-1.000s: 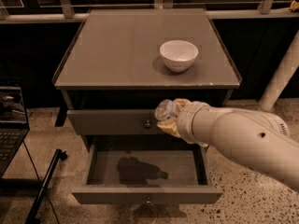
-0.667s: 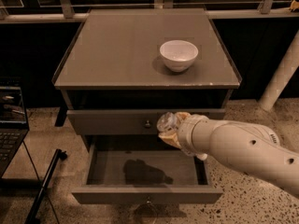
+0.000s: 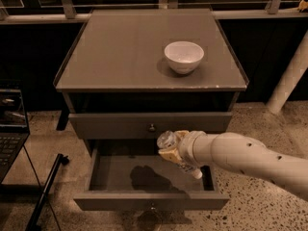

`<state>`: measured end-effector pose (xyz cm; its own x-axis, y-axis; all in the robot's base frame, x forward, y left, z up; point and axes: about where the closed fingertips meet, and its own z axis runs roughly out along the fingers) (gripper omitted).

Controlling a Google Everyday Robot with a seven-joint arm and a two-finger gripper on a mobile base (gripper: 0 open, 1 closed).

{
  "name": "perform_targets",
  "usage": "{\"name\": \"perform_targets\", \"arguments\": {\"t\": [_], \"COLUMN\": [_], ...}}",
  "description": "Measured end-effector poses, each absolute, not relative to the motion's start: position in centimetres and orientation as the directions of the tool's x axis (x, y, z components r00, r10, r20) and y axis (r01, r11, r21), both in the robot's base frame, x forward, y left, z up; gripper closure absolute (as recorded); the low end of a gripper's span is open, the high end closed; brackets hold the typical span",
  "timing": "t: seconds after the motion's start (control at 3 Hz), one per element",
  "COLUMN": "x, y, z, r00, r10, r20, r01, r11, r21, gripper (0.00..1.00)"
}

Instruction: Place blue plastic bottle into middle drawer

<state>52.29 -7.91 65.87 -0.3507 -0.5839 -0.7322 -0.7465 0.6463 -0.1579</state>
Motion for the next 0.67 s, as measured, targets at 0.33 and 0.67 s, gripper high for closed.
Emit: {"name": "perform_targets", "arguments": {"t": [0.33, 0.67], "x": [52.2, 52.5], "y": [-8.1, -10.0], "z": [65.6, 61.8], "r00": [-0.360, -0.411], "r10": [-0.566, -0.514], "r20": [-0.741, -0.753], "r01": [-0.733, -0.688], "r11": [0.663, 0.717], "r21": [-0.150, -0.115], "gripper": [1.00, 1.00]}}
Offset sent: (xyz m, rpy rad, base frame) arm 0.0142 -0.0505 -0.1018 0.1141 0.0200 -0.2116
